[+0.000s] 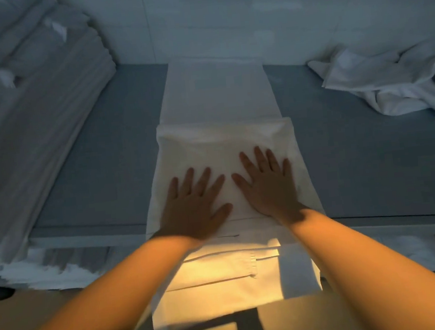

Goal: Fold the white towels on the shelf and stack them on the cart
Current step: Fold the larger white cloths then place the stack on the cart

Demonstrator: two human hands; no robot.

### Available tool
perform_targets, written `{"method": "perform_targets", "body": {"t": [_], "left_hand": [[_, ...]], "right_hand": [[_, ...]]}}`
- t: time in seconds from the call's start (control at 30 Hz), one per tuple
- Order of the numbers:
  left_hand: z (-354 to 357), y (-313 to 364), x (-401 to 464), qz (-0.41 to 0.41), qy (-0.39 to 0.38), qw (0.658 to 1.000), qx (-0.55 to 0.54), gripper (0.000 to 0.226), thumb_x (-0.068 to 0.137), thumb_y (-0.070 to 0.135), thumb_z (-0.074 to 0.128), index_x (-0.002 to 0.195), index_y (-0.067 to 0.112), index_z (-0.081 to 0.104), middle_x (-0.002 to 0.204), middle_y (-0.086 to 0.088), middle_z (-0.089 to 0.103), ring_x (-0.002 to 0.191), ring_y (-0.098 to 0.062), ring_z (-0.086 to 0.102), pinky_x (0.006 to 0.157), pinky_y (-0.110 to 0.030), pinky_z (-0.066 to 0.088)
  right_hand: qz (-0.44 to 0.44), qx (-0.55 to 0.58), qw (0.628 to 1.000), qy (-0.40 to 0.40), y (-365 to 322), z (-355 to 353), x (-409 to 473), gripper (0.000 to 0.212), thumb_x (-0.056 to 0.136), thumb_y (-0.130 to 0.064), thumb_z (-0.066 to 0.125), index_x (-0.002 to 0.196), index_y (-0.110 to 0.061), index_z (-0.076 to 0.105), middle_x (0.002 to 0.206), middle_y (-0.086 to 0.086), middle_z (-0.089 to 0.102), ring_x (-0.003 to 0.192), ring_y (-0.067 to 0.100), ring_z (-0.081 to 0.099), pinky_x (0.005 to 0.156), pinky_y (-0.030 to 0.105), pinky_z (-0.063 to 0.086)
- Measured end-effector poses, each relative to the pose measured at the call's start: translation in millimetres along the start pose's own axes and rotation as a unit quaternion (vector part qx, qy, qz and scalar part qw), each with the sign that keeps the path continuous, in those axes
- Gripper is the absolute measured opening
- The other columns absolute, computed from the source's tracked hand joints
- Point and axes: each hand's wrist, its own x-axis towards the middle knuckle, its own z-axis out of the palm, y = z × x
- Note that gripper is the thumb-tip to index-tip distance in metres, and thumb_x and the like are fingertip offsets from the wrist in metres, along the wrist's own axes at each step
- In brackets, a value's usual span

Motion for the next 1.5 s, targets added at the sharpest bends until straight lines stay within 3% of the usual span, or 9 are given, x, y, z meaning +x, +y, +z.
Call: {"method": "perform_targets", "body": {"t": [0.1, 0.27, 0.53, 0.77, 0.9, 1.1, 1.27, 1.37, 1.5], "left_hand": [[-3.1, -8.3, -12.0, -0.026, 0.012, 1.0, 0.008, 0.076, 0.079, 0.077, 0.0, 0.148, 0.047, -0.002, 0.161, 0.006, -0.003, 0.147, -0.029, -0.006, 0.117, -0.048, -0.005], [1.7, -8.3, -2.7, -0.027, 0.009, 1.0, 0.014, 0.072, 0.082, 0.076, 0.002, 0.146, 0.048, -0.01, 0.16, 0.005, -0.01, 0.146, -0.028, -0.013, 0.117, -0.049, -0.007], [1.3, -26.4, 31.4, -0.012, -0.005, 1.0, 0.012, 0.073, 0.078, 0.078, -0.007, 0.145, 0.049, -0.014, 0.16, 0.005, -0.012, 0.146, -0.026, -0.015, 0.117, -0.047, -0.008], [-2.3, -41.2, 78.9, -0.01, 0.006, 1.0, 0.023, 0.078, 0.076, 0.079, -0.007, 0.147, 0.047, -0.006, 0.161, 0.004, -0.005, 0.147, -0.028, -0.008, 0.118, -0.05, -0.002], [-7.6, -48.7, 113.5, -0.015, -0.001, 1.0, 0.024, 0.077, 0.077, 0.078, -0.003, 0.148, 0.047, -0.005, 0.161, 0.005, -0.005, 0.147, -0.028, -0.009, 0.118, -0.049, -0.003], [-12.8, -53.8, 131.2, -0.01, -0.006, 0.999, 0.033, 0.075, 0.081, 0.075, 0.0, 0.149, 0.045, -0.001, 0.161, 0.004, -0.002, 0.147, -0.03, -0.006, 0.118, -0.05, 0.0], [-12.1, -35.1, 99.2, -0.02, 0.016, 0.999, 0.022, 0.059, 0.095, 0.055, 0.007, 0.151, 0.037, 0.013, 0.16, 0.002, 0.013, 0.146, -0.031, 0.009, 0.115, -0.056, 0.007], [0.9, -26.0, 42.7, 0.022, 0.067, 0.997, 0.031, 0.063, 0.094, 0.057, 0.004, 0.15, 0.034, 0.021, 0.158, 0.002, 0.022, 0.145, -0.033, 0.016, 0.114, -0.058, 0.009], [-1.7, -24.0, 25.1, 0.001, 0.074, 0.997, 0.02, 0.064, 0.092, 0.059, 0.01, 0.149, 0.034, 0.026, 0.156, 0.002, 0.027, 0.145, -0.032, 0.018, 0.116, -0.054, 0.006]], "right_hand": [[-0.006, -0.004, 1.0, -0.028, -1.0, -7.7, -14.4, 0.059, 0.095, -0.062, 0.015, 0.15, -0.043, 0.001, 0.161, -0.003, -0.006, 0.147, 0.022, -0.008, 0.114, 0.058, -0.005], [-0.041, -0.033, 0.994, -0.096, 5.8, -2.5, -55.1, 0.058, 0.088, -0.067, 0.001, 0.142, -0.055, -0.016, 0.156, -0.01, -0.023, 0.144, 0.022, -0.023, 0.108, 0.065, -0.012], [-0.058, -0.007, 0.998, -0.03, 6.0, 2.8, -15.9, 0.06, 0.084, -0.07, -0.004, 0.142, -0.056, -0.011, 0.159, -0.012, -0.015, 0.146, 0.021, -0.017, 0.107, 0.068, -0.011], [-0.046, -0.018, 0.998, -0.031, 4.5, -0.3, 35.3, 0.057, 0.09, -0.067, 0.004, 0.144, -0.054, -0.006, 0.159, -0.011, -0.011, 0.146, 0.021, -0.012, 0.107, 0.07, -0.006], [-0.027, -0.024, 0.997, -0.07, -1.2, -15.4, 66.9, 0.056, 0.094, -0.063, 0.008, 0.147, -0.049, -0.005, 0.16, -0.009, -0.012, 0.147, 0.022, -0.011, 0.108, 0.069, -0.004], [-0.022, -0.004, 1.0, -0.003, -31.4, 7.7, 23.0, 0.055, 0.094, -0.06, 0.003, 0.147, -0.048, -0.001, 0.16, -0.01, -0.005, 0.147, 0.024, -0.009, 0.106, 0.071, -0.008], [-0.017, -0.001, 0.999, 0.041, -33.4, 11.0, 13.6, 0.053, 0.096, -0.056, 0.006, 0.148, -0.046, 0.006, 0.16, -0.009, 0.003, 0.148, 0.022, -0.004, 0.108, 0.068, -0.005], [-0.019, -0.005, 0.999, 0.03, -35.5, 8.2, 14.6, 0.051, 0.098, -0.053, 0.009, 0.148, -0.045, 0.005, 0.16, -0.009, 0.001, 0.147, 0.022, -0.006, 0.108, 0.068, -0.005], [-0.037, -0.019, 0.999, 0.015, -40.9, 7.0, -5.1, 0.054, 0.099, -0.051, 0.01, 0.15, -0.038, -0.001, 0.161, -0.005, -0.004, 0.147, 0.028, -0.009, 0.108, 0.068, -0.007]]}}
